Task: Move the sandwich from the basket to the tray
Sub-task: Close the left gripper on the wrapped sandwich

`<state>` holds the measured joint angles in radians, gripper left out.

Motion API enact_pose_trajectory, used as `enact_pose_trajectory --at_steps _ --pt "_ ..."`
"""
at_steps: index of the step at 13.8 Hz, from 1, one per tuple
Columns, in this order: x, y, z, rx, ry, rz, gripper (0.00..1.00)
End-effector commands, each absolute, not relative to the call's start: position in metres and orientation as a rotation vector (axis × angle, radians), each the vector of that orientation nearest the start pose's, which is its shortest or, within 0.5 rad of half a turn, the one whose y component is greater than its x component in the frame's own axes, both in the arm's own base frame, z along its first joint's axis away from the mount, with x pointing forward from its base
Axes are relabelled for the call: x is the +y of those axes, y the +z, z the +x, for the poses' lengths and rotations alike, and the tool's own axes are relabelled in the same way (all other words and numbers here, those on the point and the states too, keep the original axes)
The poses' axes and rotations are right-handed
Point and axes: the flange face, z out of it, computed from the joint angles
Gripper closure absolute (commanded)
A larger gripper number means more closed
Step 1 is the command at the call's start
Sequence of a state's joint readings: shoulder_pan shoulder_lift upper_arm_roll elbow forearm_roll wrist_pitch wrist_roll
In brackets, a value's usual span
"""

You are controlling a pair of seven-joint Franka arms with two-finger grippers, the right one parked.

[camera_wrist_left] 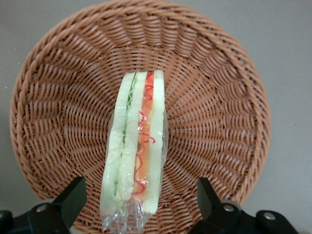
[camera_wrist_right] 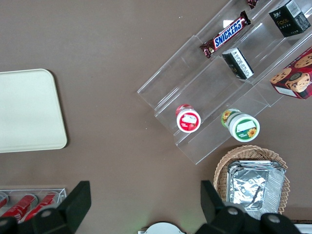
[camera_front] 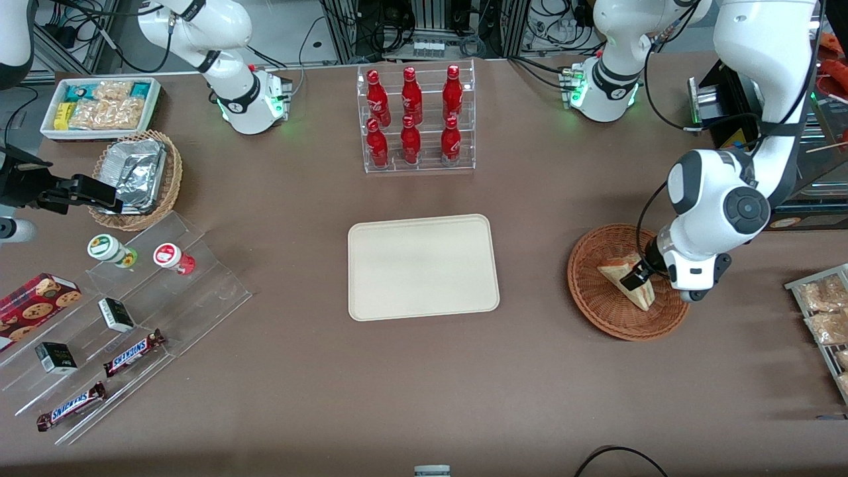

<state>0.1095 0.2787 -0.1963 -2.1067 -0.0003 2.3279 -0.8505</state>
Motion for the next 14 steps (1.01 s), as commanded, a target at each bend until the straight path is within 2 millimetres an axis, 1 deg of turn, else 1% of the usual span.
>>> enact_pose_trajectory --at_steps 1,3,4,5,6,7,9,11,13,14 --pt "-0.049 0.266 0.567 -1.229 0.119 -2.922 0.00" --pt "-0.049 0.260 0.564 -1.237 0.116 -2.921 0.00" --pt "-0.049 0.253 0.562 -1.270 0.124 -2.905 0.11" --pt "-0.049 0.250 0.560 -1.301 0.124 -2.890 0.48" --pt "-0.049 0.249 0.558 -1.283 0.123 -2.888 0.94" --pt "-0.049 0.252 0.556 -1.264 0.124 -2.891 1.00" --pt "-0.047 0.269 0.556 -1.199 0.105 -2.883 1.00" --pt "-0.055 0.293 0.557 -1.079 0.105 -2.861 1.00" --pt "-0.083 0.317 0.564 -0.930 0.149 -2.884 1.00" --pt "-0.098 0.326 0.566 -0.858 0.163 -2.902 1.00"
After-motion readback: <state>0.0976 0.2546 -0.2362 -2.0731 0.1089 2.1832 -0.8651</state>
